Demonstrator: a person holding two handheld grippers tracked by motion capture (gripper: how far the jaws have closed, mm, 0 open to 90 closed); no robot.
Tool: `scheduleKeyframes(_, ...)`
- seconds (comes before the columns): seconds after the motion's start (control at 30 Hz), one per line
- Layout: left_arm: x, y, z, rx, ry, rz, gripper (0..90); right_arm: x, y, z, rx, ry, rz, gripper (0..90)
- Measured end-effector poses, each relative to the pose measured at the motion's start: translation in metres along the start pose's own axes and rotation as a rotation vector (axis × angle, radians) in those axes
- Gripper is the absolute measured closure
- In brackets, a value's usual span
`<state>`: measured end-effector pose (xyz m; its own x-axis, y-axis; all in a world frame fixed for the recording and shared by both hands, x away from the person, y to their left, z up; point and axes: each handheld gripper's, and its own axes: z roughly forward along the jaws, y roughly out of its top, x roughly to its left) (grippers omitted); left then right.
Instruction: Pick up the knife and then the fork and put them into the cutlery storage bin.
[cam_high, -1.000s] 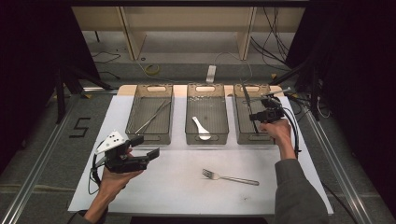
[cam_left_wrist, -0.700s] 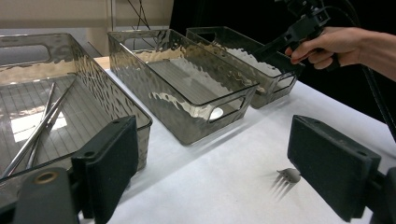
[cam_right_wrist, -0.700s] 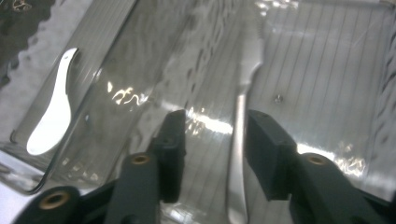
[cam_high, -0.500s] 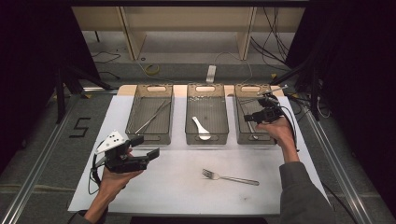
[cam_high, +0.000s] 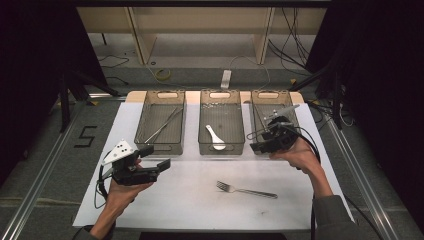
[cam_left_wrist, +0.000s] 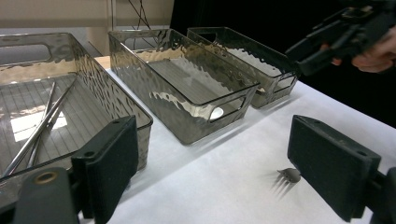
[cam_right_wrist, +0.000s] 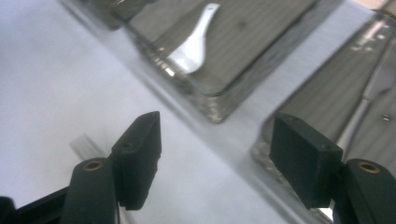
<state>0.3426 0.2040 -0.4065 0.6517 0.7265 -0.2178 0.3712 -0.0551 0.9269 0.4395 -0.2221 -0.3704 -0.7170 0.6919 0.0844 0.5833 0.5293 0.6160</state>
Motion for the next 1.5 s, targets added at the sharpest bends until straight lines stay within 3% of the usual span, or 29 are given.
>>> scheduleKeyframes(0.23, 0.000, 0.000, 0.000, -0.001, 0.001, -0.002, 15.8, 0.028, -0.015, 0.004, 0.027, 0.040, -0.074, 32.5)
scheduleKeyframes(0.47, -0.001, 0.000, 0.000, 0.001, -0.002, 0.003, 15.7, 0.047, -0.021, 0.008, 0.080, 0.063, -0.139, 30.5)
scheduleKeyframes(0.77, -0.001, 0.000, 0.000, 0.002, -0.003, 0.006, 15.7, 0.058, -0.027, 0.018, 0.147, 0.067, -0.184, 35.1)
scheduleKeyframes(1.2, -0.001, 0.000, 0.000, 0.000, -0.001, 0.004, 15.7, 0.065, -0.039, 0.029, 0.240, 0.097, -0.209, 34.8)
scheduleKeyframes(1.5, -0.001, 0.000, -0.001, 0.000, 0.000, 0.006, 15.8, 0.068, -0.048, 0.038, 0.309, 0.088, -0.213, 37.6)
